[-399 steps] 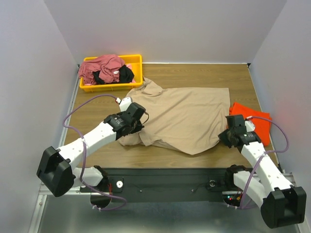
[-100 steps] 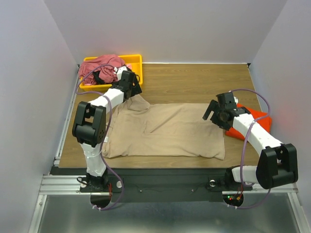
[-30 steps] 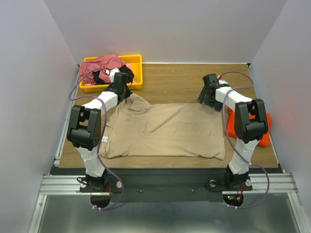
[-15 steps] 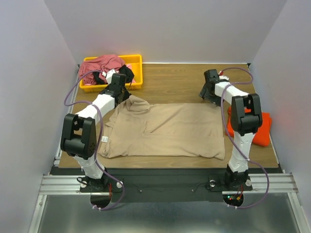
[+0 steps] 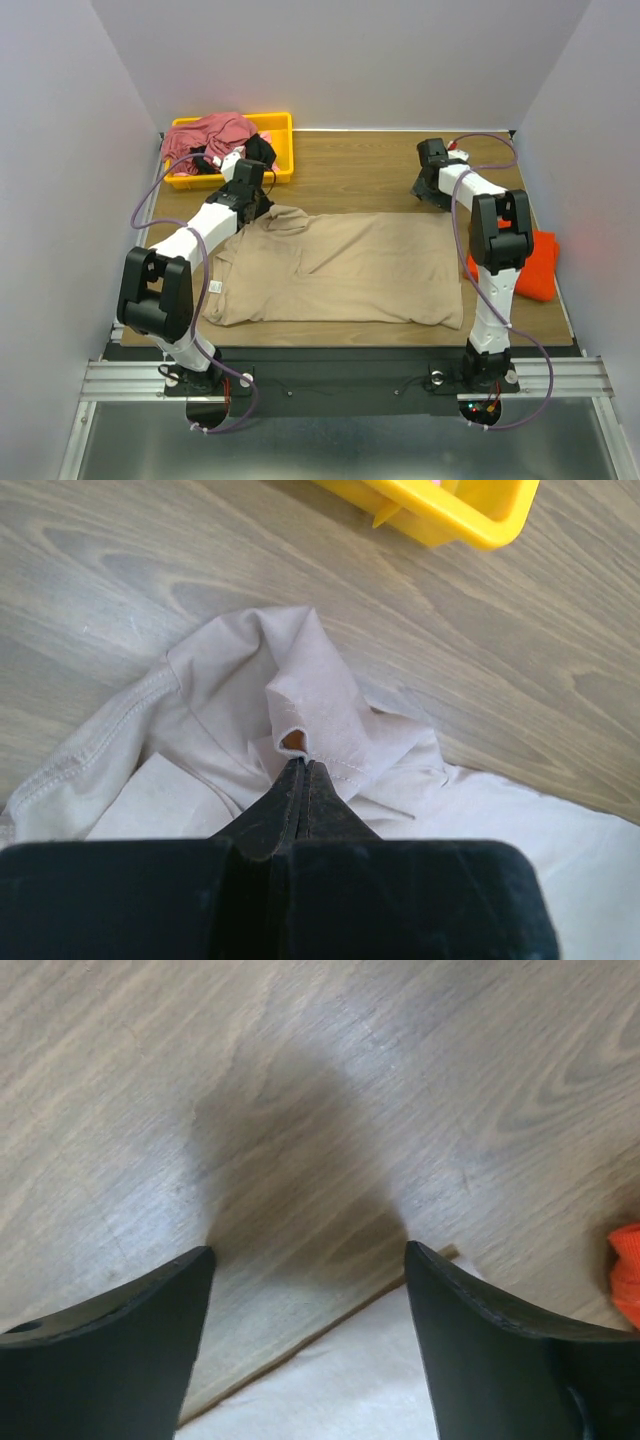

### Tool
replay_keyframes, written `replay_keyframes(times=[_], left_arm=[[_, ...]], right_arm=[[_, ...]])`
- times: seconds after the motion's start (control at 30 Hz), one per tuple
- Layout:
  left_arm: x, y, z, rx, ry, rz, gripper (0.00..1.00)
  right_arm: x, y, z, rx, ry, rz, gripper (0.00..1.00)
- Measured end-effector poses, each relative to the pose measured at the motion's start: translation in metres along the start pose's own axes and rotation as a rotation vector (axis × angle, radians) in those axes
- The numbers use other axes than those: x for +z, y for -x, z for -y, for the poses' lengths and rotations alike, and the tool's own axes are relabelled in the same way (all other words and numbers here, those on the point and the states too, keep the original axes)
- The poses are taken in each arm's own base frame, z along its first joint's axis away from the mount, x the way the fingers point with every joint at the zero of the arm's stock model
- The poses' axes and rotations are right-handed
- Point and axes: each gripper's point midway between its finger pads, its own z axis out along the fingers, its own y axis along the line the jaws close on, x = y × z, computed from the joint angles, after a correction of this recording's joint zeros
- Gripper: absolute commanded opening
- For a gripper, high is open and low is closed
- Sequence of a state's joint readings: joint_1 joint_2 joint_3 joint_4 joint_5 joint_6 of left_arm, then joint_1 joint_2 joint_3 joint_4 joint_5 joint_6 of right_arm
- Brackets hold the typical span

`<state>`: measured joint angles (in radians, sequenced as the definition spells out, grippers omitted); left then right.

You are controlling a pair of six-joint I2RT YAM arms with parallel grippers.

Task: Fold and stack the t-shirts
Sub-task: Grap the side of the flattened tshirt furthest away from the robot with both arms

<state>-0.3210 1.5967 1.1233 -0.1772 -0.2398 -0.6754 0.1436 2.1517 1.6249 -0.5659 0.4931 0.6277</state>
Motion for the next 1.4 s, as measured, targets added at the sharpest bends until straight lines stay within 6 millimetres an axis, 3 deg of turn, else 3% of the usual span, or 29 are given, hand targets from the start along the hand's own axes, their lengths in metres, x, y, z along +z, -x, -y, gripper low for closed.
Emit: replay_keyframes(times=[0.03,0.13,0.43,0.83,1.03,1.17,1.4], left_arm=[[-0.001,-0.001,0.0,0.0,0.002,-0.002,0.0],[-0.008,-0.004,-0.001,0.001,-0.001,-0.002,0.0],[-0.029,0.003,-0.004,-0.023,-0.004,0.025,0.0],[-0.036,-0.006,-0.003,-0.024,-0.006,0.005,0.0],[-0.045,-0.006,-0.004,-0.034,-0.012,0.011,0.0],[-0.051,-0.006,-0.005,-0.045,-0.018,0.017,0.0],[-0.052,-0.016,-0.014,-0.049,0.003,-0.007,0.0]], right_arm=[[0.0,0.0,0.0,0.002,0.0,0.001,0.71],[0.002,0.001,-0.002,0.006,-0.002,0.005,0.63],[-0.001,-0.003,0.006,0.025,-0.02,0.003,0.7],[-0.002,-0.004,0.015,0.025,-0.065,0.004,0.7],[-0.003,-0.006,0.018,0.042,-0.079,-0.002,0.58],[-0.003,-0.008,0.018,0.065,-0.086,-0.008,0.43],[-0.004,-0.011,0.02,0.086,-0.095,-0.017,0.39]])
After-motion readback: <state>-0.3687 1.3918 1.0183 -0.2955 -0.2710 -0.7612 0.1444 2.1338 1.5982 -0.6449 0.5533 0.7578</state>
